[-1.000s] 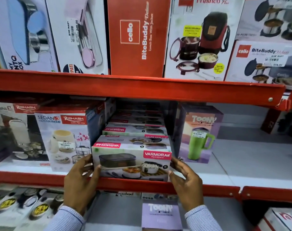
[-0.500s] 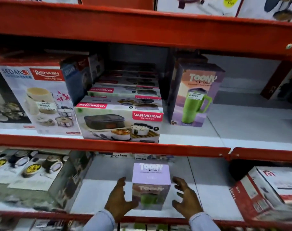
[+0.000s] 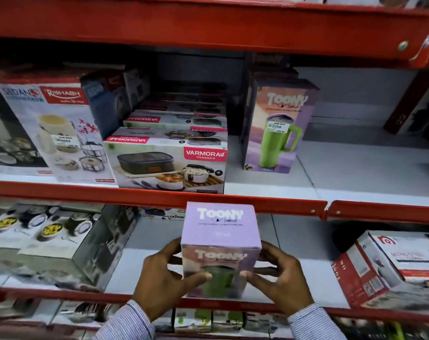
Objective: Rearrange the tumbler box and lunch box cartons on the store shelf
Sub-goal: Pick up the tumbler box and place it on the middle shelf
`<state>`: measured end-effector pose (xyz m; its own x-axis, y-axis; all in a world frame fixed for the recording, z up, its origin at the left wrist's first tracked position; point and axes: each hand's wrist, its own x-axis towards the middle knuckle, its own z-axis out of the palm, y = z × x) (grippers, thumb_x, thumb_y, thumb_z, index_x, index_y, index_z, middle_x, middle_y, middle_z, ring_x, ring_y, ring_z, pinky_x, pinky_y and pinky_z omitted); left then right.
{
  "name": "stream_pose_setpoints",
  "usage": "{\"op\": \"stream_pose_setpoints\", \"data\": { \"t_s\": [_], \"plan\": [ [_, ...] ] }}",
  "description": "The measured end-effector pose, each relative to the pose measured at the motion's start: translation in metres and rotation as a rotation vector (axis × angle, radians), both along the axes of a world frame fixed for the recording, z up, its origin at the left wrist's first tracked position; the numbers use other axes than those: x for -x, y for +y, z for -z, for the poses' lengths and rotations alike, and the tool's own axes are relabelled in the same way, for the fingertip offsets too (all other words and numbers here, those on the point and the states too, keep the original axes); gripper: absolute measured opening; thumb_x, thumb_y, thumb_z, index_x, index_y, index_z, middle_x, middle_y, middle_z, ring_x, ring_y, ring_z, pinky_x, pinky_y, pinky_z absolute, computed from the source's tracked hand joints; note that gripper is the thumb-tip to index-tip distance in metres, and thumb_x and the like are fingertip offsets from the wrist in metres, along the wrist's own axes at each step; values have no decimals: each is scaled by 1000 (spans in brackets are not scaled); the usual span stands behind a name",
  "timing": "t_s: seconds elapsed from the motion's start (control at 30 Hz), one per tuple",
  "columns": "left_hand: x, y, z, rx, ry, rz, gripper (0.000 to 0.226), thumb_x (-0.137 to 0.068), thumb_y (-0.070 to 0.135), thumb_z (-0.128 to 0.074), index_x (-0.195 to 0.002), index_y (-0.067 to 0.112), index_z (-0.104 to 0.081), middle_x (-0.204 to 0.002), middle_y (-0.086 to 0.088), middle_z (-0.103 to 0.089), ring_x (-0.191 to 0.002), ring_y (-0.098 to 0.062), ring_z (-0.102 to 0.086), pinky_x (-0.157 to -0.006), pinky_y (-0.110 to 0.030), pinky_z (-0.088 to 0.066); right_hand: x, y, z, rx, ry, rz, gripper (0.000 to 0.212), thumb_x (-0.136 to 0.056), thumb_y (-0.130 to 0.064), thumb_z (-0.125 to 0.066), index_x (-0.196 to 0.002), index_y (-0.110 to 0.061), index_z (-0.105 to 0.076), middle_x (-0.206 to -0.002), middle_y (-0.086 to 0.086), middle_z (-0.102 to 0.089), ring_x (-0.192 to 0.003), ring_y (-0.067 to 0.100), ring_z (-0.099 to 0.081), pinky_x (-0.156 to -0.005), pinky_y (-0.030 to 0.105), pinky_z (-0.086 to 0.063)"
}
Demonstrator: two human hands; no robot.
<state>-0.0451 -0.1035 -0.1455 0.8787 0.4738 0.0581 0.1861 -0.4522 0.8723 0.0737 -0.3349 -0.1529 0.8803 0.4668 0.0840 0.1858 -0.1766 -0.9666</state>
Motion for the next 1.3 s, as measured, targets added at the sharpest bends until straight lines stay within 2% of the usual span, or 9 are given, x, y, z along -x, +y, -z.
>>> {"op": "stream_pose_setpoints", "data": {
  "t_s": [0.13,0.4,0.7,0.8,0.9,1.0,1.1,1.17,1.3],
  "plan": [
    [5,-4,-42,-40,-59,4,72,-46,64,-88,-112,41,-70,-91,18,-79,-66,-4,-75,-56,-28,-63,4,-2,-40,-68,-85,3,78,-52,-60,-87,-119,-24,-71,-109,-6,-79,-98,10,-74,-71,27,-63],
    [3,-20,-104,-119,-188,23,75,-43,77,-81,-110,45,-69,-90,28,-78,-75,-1,-75,-68,-31,-65,6,-15,-95,-188,-242,30,74,-54,-64,-83,-117,-28,-70,-108,-12,-78,-96,14,-74,-67,24,-62],
    [-50,-57,-183,-192,-501,105,68,-64,47,-88,-125,27,-64,-108,18,-77,-92,-3,-73,-73,-19,-60,-35,-48,-176,-389,-452,71,63,-62,-55,-85,-109,-16,-69,-106,1,-77,-77,15,-73,-60,20,-59],
    [-77,-68,-184,-156,-538,126,68,-71,36,-85,-133,25,-58,-113,17,-76,-97,3,-71,-77,-18,-60,-62,-56,-178,-327,-514,101,48,-71,-41,-81,-111,-19,-67,-107,-2,-76,-94,18,-72,-67,27,-62],
    [-103,-75,-181,-143,-547,135,67,-76,31,-83,-136,25,-54,-117,20,-72,-101,9,-68,-83,-12,-56,-87,-59,-177,-278,-534,114,42,-75,-25,-78,-115,-24,-66,-108,-8,-76,-102,16,-70,-72,26,-61],
    [-128,-73,-173,-103,-508,134,68,-79,32,-80,-139,26,-50,-124,17,-71,-109,4,-68,-96,-30,-58,-114,-55,-172,-233,-502,105,47,-79,-21,-81,-122,-24,-65,-109,-4,-76,-105,15,-69,-76,30,-62],
    [-149,-68,-164,-130,-451,107,63,-81,38,-76,-137,27,-50,-121,16,-72,-108,2,-68,-97,-34,-58,-138,-46,-166,-169,-481,122,49,-82,-14,-77,-128,-18,-62,-115,-2,-74,-109,14,-68,-77,29,-62],
    [-159,-65,-158,-172,-417,82,55,-82,45,-73,-130,26,-54,-114,14,-75,-101,-1,-71,-93,-35,-59,-147,-41,-162,-127,-473,126,46,-84,-18,-76,-128,-21,-62,-116,-5,-73,-110,10,-68,-76,24,-61],
    [-168,-65,-152,-229,-339,64,45,-84,50,-67,-120,23,-59,-103,10,-77,-94,-5,-72,-86,-30,-58,-155,-37,-156,-71,-447,133,55,-78,-46,-74,-127,-23,-63,-116,-6,-74,-108,7,-68,-85,38,-63]
  ]
}}
